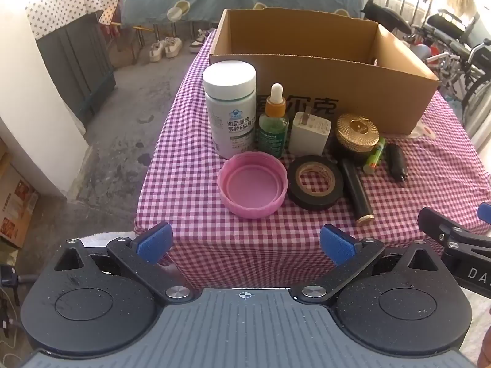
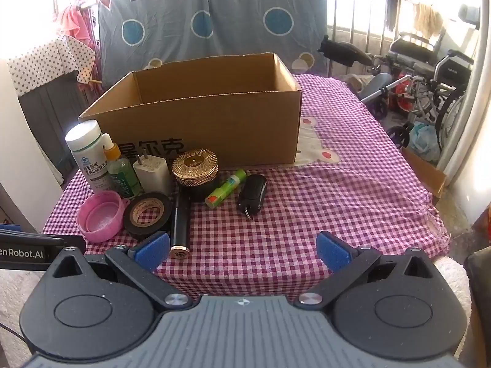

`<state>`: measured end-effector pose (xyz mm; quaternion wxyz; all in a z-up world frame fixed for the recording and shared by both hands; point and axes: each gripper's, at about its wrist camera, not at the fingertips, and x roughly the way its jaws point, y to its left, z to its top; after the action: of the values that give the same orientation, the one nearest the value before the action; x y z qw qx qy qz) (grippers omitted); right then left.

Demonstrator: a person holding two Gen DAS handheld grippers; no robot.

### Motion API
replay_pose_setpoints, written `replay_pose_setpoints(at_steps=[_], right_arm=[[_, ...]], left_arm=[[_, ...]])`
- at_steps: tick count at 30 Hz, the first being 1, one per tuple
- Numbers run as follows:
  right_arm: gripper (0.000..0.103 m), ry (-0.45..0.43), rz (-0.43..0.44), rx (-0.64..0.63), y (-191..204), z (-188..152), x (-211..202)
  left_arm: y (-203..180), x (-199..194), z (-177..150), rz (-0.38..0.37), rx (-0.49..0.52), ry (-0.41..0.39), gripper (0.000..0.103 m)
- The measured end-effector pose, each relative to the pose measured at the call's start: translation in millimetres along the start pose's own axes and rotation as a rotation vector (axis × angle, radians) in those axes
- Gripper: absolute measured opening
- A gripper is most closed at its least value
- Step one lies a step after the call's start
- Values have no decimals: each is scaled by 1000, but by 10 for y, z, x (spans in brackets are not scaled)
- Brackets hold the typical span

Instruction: Organize rigid objects

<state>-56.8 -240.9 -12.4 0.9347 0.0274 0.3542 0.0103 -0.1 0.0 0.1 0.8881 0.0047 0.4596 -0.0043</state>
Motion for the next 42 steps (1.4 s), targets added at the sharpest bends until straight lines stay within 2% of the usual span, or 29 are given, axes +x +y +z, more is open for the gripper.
replay_pose_setpoints(at_steps=[7, 12, 42], right_arm=[[103, 32, 8, 4, 29, 52, 49], [103, 19, 24, -4, 22, 15, 6], [103, 28, 36, -3, 19, 17, 15]], left_arm=[[55, -6, -77, -1, 9, -10, 103], [52, 26, -7, 10, -6, 16, 103], [57, 24, -14, 22, -5, 25, 103]])
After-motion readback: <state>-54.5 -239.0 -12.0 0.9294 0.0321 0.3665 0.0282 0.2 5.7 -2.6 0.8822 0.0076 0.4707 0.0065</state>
